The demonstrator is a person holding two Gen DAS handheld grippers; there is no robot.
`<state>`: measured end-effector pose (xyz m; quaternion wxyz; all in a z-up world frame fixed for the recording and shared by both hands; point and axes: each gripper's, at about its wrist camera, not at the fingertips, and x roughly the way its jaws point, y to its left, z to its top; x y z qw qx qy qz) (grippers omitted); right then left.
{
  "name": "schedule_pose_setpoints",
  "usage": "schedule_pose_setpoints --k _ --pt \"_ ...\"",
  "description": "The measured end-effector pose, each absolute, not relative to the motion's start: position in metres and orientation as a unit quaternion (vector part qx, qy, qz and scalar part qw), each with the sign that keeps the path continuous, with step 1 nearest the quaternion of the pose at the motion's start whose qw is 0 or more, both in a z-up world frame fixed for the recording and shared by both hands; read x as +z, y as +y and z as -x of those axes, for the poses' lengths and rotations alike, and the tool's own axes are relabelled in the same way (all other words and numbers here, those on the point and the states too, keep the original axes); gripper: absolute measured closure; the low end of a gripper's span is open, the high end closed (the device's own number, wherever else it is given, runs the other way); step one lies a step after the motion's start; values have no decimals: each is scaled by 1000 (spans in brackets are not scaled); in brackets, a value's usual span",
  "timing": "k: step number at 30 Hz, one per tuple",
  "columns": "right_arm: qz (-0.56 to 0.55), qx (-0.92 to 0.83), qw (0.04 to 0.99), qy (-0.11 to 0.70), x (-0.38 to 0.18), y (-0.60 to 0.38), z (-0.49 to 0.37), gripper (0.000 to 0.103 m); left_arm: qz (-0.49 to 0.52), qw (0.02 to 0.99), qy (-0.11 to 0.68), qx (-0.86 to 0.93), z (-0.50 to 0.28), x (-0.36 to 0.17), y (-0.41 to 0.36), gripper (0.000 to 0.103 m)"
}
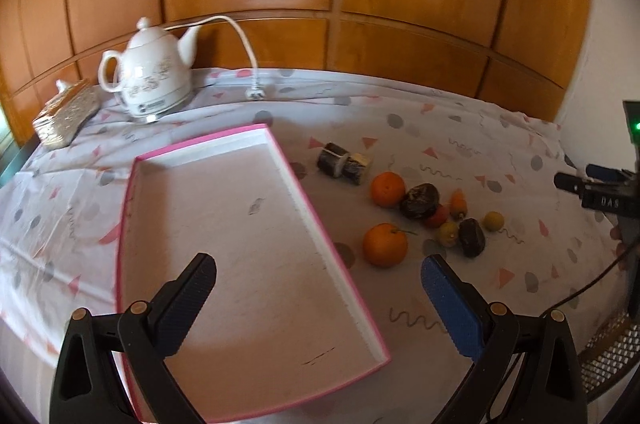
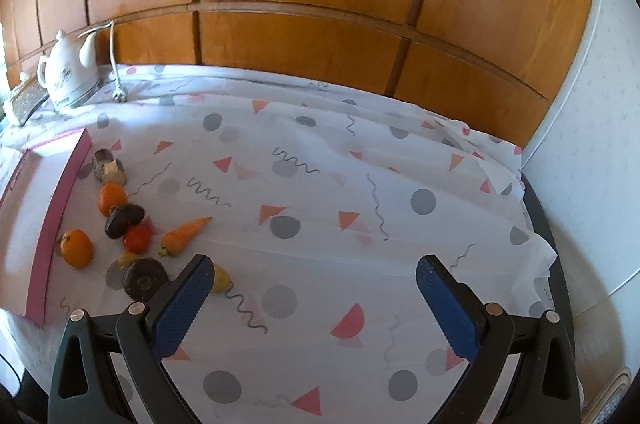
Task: Organize fruits
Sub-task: 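Reach the left gripper to the orange and close on it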
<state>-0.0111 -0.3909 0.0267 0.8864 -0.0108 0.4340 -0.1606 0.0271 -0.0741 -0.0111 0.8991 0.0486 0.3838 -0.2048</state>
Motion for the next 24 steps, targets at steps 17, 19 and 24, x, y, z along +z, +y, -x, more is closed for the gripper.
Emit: schedule_pose_setpoints --k 17,19,24 --pt "-40 -263 857 442 29 -484 23 0 -135 865 404 -265 -52 -25 -121 1" --pt "-59 -271 853 442 23 -493 25 2 -136 859 409 -274 -55 -27 -124 8" --pt "-126 -331 843 404 24 -525 41 4 -156 840 426 -297 -61 -36 -138 25"
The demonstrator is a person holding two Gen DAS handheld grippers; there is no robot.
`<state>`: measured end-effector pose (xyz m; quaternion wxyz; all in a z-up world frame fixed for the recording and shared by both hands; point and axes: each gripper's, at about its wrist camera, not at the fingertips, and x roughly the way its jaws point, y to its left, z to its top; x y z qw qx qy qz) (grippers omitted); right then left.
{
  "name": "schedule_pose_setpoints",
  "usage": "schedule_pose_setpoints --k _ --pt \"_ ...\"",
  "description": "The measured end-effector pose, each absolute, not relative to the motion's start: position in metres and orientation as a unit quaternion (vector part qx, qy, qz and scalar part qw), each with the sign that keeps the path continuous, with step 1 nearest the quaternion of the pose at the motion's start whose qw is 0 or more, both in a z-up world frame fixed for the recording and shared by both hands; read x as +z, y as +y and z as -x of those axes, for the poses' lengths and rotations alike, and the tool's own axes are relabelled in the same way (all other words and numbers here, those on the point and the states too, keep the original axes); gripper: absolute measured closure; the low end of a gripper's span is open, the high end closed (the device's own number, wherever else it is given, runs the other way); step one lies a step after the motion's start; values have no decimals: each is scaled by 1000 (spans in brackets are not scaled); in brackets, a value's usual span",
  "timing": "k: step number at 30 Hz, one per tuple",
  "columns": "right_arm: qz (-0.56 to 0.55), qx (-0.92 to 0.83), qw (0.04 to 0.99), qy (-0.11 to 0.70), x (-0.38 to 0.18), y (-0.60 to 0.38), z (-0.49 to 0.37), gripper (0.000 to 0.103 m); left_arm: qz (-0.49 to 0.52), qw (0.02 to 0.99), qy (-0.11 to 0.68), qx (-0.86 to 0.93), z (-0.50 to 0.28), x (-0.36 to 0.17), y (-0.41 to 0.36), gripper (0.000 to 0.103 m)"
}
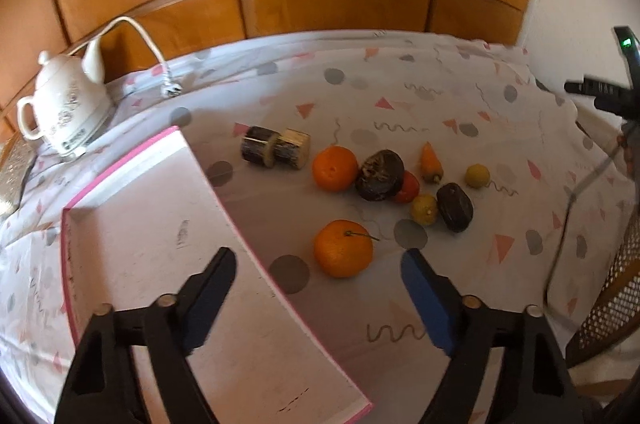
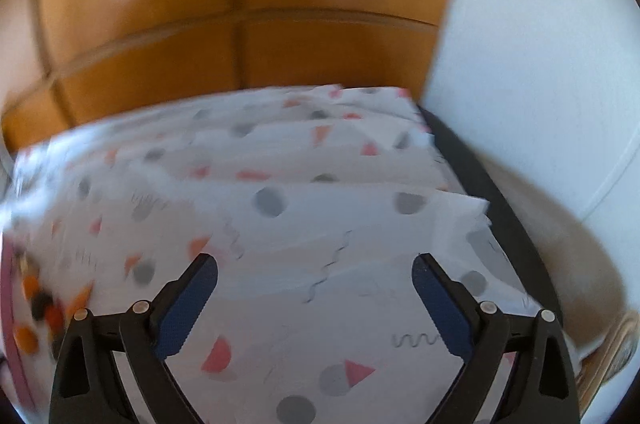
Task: Organize fruits
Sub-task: 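Reach the left gripper to the orange and close on it, then carry the orange into the pink tray and open the left gripper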
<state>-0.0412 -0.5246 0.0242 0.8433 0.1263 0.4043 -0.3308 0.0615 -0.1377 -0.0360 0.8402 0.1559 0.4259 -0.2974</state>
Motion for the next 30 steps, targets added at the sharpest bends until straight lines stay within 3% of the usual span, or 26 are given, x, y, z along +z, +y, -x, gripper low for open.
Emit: schedule_pose_setpoints --k 5,8,12,19,24,30 --pt "-217 -358 811 409 13 -555 59 4 -174 827 441 -303 -71 -48 -152 36" --pt "-215 -357 811 410 14 -555 58 4 -179 820 450 -303 -78 -57 -161 39" --pt "-213 -351 811 417 12 -553 55 4 -170 806 475 -310 -86 -73 -168 62" --pt "-206 -344 816 416 13 -551 52 4 -125 823 456 -315 -73 -54 -156 62" --pt "-198 -321 827 416 16 -543 47 8 9 853 449 -267 -86 -24 -91 62" --pt "-155 -236 851 442 16 -513 24 10 46 880 447 -156 -106 -27 -30 62"
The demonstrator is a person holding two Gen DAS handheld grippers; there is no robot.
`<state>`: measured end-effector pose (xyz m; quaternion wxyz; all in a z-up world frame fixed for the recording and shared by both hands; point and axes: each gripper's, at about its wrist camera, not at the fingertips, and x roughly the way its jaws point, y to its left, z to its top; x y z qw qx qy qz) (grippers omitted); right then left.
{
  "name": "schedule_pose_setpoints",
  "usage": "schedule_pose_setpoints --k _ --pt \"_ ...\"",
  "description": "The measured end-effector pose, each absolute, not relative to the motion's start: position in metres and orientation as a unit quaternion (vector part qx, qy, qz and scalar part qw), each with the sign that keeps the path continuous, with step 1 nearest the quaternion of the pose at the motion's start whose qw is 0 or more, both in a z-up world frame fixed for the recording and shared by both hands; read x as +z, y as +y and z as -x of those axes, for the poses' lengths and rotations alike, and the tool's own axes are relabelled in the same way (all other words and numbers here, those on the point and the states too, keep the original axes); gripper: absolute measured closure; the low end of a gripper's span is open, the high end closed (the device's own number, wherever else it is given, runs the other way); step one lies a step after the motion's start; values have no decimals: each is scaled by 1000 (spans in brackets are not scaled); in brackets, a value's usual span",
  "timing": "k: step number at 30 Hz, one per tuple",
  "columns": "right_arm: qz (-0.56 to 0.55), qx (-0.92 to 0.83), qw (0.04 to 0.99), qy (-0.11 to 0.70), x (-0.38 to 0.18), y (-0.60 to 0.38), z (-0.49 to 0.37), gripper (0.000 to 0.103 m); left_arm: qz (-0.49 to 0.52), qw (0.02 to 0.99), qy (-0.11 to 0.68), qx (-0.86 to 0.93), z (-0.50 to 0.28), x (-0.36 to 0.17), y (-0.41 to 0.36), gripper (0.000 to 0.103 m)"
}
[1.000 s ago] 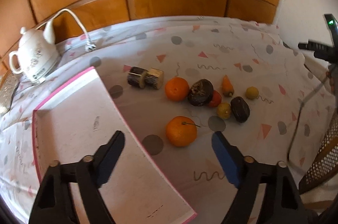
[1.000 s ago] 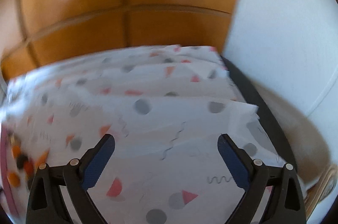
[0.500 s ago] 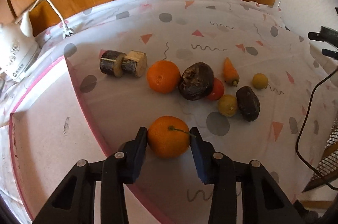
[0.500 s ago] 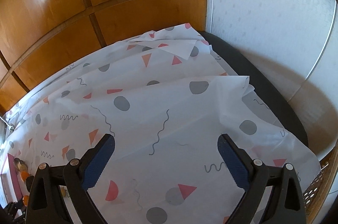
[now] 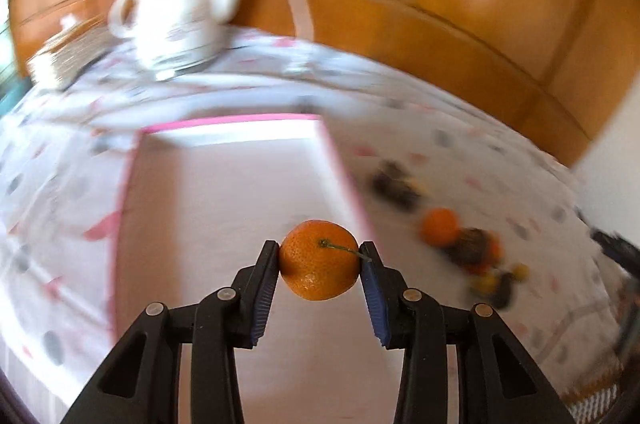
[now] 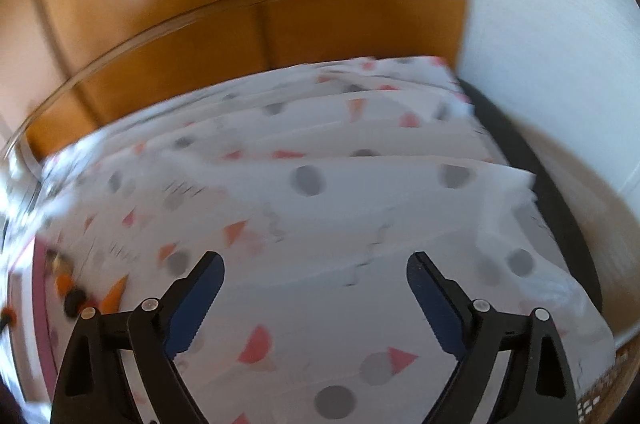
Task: Organize fruits
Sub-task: 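Carry the orange into the pink tray and open the left gripper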
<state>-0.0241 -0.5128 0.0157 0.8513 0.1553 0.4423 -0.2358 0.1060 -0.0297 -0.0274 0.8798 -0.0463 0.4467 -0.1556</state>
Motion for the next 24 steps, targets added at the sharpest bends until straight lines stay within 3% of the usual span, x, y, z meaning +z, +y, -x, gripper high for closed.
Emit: schedule_pose_setpoints --k 11,13,17,24 --pt "-70 -167 859 479 7 -471 2 23 58 878 474 -43 -103 -65 14 60" --pt "-72 -167 857 482 6 -473 2 27 48 883 466 -42 -99 -63 16 57" --pt "-70 -160 853 492 1 -470 -1 36 51 893 445 -45 -85 -51 19 39" --pt "-63 -99 844 524 -9 -441 -7 52 62 896 435 -54 -65 -40 21 38"
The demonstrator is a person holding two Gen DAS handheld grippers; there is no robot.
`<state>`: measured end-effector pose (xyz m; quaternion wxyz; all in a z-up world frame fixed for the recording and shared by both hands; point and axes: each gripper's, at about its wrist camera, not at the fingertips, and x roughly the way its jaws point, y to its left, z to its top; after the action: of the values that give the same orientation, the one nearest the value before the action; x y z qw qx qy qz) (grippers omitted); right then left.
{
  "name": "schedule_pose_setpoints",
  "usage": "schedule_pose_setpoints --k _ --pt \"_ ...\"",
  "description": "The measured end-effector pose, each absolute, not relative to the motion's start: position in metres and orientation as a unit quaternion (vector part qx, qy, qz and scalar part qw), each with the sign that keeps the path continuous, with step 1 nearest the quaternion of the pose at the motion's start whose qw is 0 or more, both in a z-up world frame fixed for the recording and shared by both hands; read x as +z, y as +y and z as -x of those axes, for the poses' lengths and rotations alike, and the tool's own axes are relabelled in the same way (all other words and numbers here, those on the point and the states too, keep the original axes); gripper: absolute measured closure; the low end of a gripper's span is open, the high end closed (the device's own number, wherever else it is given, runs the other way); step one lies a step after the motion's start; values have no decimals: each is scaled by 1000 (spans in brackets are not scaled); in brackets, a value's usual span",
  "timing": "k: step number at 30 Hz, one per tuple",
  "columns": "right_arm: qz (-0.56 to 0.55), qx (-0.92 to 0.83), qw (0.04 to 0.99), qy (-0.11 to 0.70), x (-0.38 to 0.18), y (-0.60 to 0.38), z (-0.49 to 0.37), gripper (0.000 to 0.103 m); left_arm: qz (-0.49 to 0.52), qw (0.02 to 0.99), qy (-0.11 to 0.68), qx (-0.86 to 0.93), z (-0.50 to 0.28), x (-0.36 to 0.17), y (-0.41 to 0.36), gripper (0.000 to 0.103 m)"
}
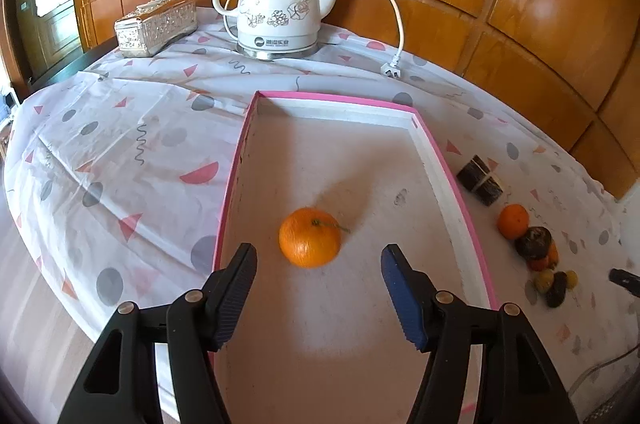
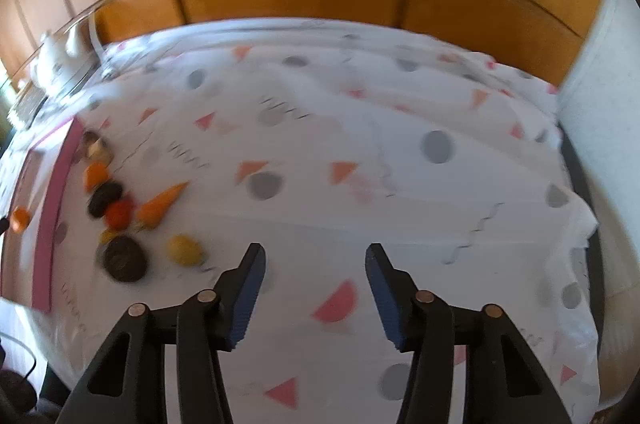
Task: Organize fruits
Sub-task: 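Carry the orange into the pink tray and open the left gripper, then grasp the yellow round fruit with the right gripper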
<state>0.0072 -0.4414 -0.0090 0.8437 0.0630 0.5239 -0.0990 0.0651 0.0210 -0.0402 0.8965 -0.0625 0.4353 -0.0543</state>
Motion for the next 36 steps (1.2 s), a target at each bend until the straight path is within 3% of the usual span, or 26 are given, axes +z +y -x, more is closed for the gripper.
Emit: schedule_pose_setpoints --k 10,21,25,36 --pt "-46 -31 832 553 -23 -374 -31 62 78 895 438 -45 -49 -40 31 35" --pt "-124 -48 817 562 -51 -374 -49 65 97 902 420 -14 -36 -33 51 30" --pt "-132 -60 810 568 -67 -374 -51 71 105 902 419 -8 -33 -33 56 29" --pt "-78 -73 825 555 -67 -364 -47 74 110 902 418 1 -28 -34 63 29"
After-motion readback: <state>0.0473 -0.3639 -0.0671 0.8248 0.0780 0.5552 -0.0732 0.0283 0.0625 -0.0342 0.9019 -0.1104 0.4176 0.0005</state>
